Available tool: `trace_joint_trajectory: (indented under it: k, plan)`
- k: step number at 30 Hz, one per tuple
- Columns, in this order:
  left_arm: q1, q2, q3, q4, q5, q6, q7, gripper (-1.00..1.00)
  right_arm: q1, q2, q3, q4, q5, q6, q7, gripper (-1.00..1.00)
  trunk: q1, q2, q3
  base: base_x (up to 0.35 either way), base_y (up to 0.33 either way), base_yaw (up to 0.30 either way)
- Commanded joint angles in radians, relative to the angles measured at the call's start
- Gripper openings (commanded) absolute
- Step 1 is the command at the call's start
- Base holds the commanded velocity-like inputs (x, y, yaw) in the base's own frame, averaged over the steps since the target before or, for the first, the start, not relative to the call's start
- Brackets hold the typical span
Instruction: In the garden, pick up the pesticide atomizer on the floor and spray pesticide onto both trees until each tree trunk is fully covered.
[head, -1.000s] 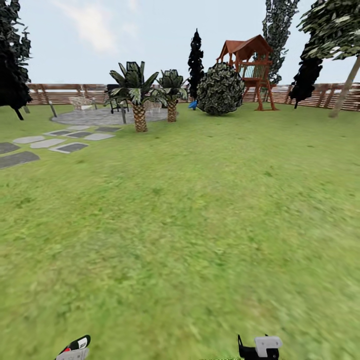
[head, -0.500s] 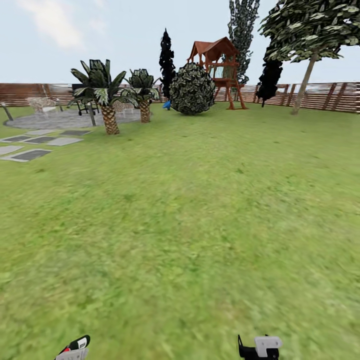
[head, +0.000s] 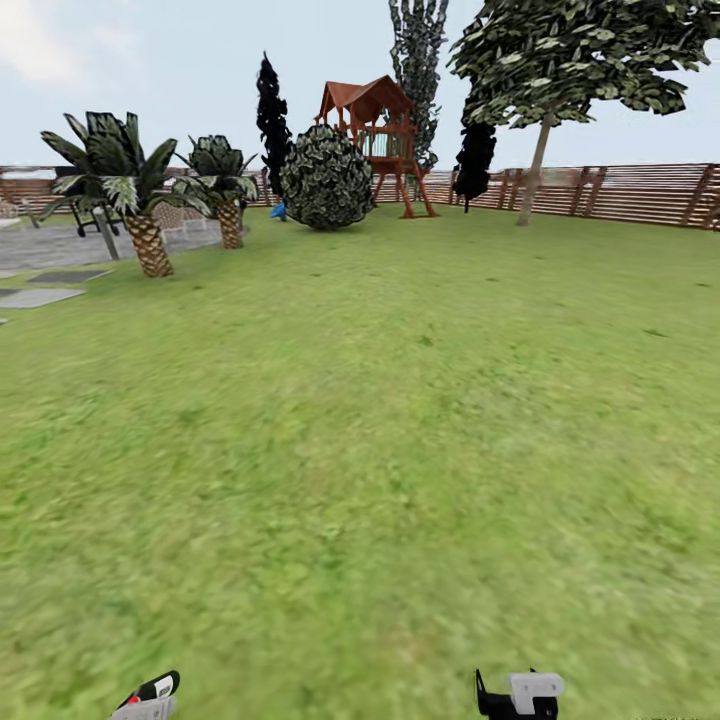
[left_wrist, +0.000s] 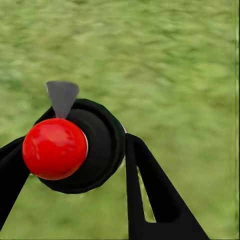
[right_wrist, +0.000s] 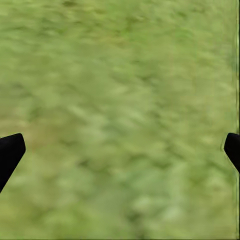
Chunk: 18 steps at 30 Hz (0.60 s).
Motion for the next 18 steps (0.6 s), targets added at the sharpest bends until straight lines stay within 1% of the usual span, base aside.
trace_joint_trajectory:
  k: [1,11,14,18]
  plan:
    - [0.000,0.000,0.003,0.000,0.011,-0.002,-0.011,-1.00,-0.001,0.000,0.009,0.001,-0.005,-0.002,-0.004,1.00,0.000,0.000,-0.001,0.209,-0.099,-0.300]
    - [0.000,0.000,0.003,0.000,0.011,-0.003,-0.011,-1.00,-0.001,0.000,0.009,0.001,-0.005,-0.002,-0.004,1.00,0.000,0.000,-0.001,0.028,-0.008,-0.300]
    - [0.000,0.000,0.003,0.000,0.011,-0.003,-0.011,-1.00,-0.001,0.000,0.009,0.001,-0.005,-0.002,-0.004,1.00,0.000,0.000,-0.001,0.231,0.000,-0.300]
    - [0.000,0.000,0.003,0.000,0.011,-0.002,-0.011,-1.00,-0.001,0.000,0.009,0.001,-0.005,-0.002,-0.004,1.00,0.000,0.000,-0.001,0.324,0.000,-0.300]
